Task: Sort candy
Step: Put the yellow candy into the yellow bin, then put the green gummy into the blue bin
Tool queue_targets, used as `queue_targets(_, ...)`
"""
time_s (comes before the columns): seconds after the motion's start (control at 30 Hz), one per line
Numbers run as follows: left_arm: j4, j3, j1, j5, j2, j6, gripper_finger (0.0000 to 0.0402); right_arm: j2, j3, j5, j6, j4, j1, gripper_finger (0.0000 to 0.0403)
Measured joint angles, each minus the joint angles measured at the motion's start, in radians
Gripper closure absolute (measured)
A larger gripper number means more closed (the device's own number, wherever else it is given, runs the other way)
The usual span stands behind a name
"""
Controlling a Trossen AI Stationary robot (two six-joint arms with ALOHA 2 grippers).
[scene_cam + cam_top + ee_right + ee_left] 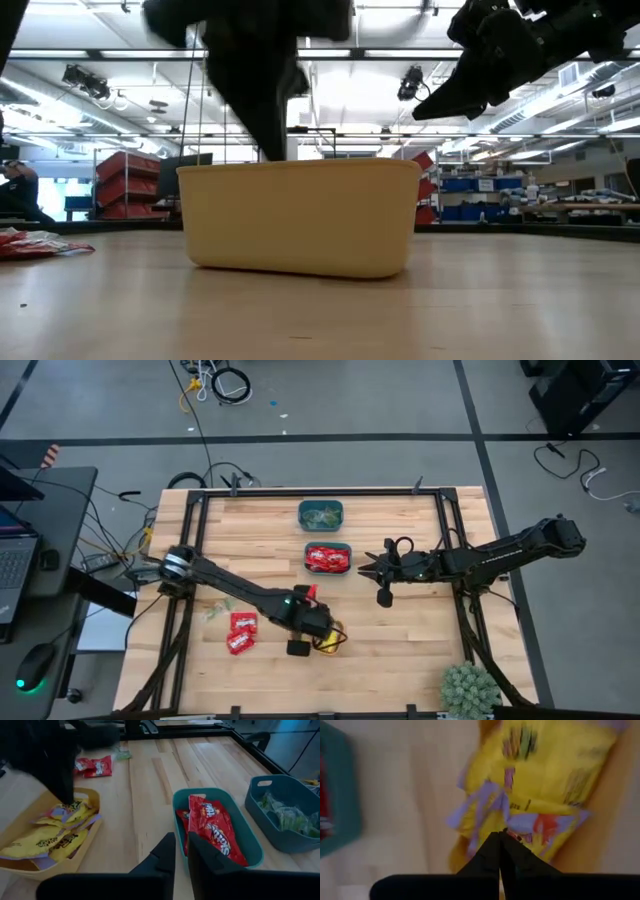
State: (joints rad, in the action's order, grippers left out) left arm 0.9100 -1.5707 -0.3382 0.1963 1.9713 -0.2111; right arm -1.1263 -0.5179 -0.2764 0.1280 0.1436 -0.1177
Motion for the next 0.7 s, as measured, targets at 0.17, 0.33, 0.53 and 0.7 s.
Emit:
queue_targets(0.17,-0.004,0.04,-0.014,0.057,-0.123,-0.046,0.0401,0.0,0.0,-0.003,-0.001,0.005,0.0,0.0353)
queue_targets(0.33,-0.069,0.195,-0.067,0.094,-0.281,-0.15,0.0401,0.0,0.0,-0.003,-0.002,0.018,0.0,0.0341)
queue_targets(0.53,-0.153,0.483,-0.113,0.096,-0.518,-0.378,0.0401,-0.037,0.0,0.002,0.008,0.089,-0.001,0.034)
queue_targets(0.7,-0.115,0.667,-0.128,0.075,-0.69,-0.705,0.0401,-0.115,0.0,0.006,0.008,0.182,-0.001,0.0338)
